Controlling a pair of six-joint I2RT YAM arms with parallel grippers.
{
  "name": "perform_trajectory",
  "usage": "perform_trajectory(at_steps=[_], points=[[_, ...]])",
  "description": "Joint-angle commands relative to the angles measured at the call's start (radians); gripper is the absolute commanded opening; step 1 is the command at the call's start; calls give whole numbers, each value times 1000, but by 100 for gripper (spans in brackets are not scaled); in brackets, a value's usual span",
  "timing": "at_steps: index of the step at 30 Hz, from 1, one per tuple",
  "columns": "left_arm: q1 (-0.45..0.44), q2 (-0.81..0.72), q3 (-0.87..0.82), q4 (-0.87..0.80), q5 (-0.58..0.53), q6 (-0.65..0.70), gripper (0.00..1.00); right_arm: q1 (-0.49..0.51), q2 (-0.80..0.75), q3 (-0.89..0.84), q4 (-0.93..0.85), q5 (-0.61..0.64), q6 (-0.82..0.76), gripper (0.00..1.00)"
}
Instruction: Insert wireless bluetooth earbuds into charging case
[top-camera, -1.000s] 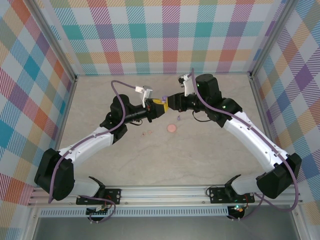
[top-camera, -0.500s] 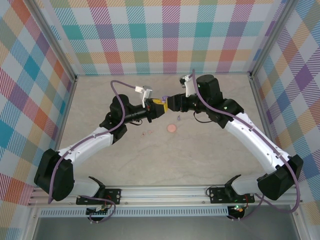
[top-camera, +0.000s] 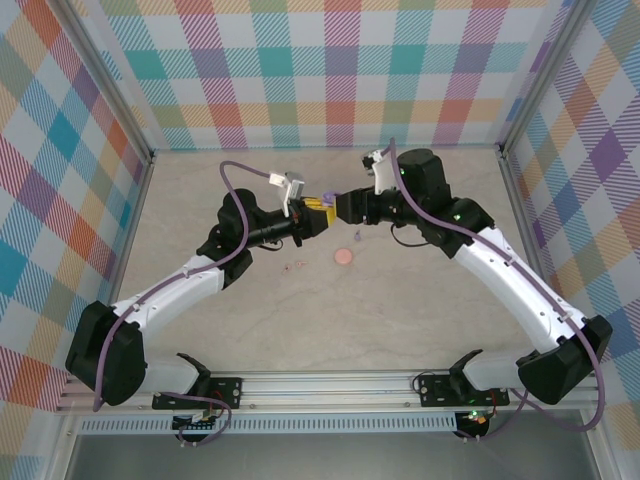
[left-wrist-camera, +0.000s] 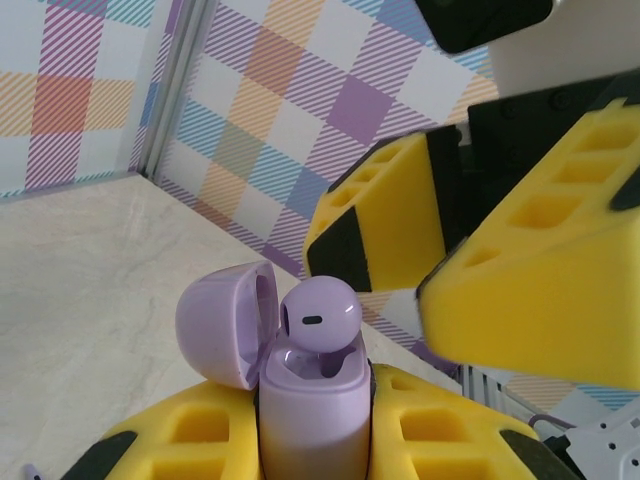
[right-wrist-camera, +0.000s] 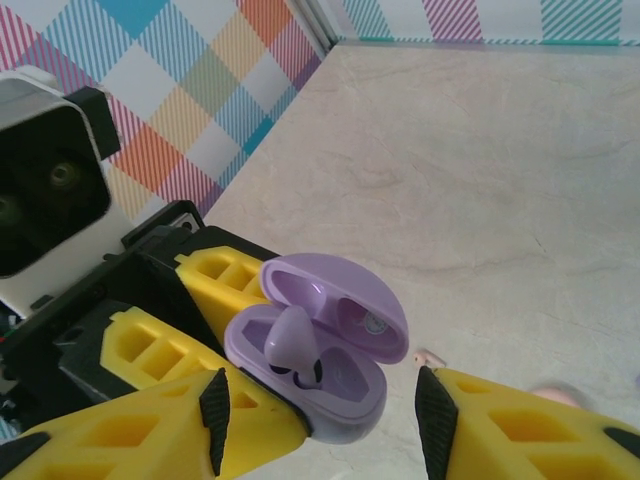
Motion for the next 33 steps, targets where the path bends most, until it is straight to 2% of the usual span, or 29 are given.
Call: perform_trajectory(at_steps=[1,17,27,33], points=[[-15,-34,22,-9,24,48,10,5,-15,60,-25,-36,-14,54],[-19,-60,17,-42,19,104,10,16,101,164,-161,3,-18,53],[-19,-75,4,-50,-19,111,10,20,92,156,-189,61,-15,53],[-19,-76,3,-49,4,115,10,22,95,163,-200,89,6,52]])
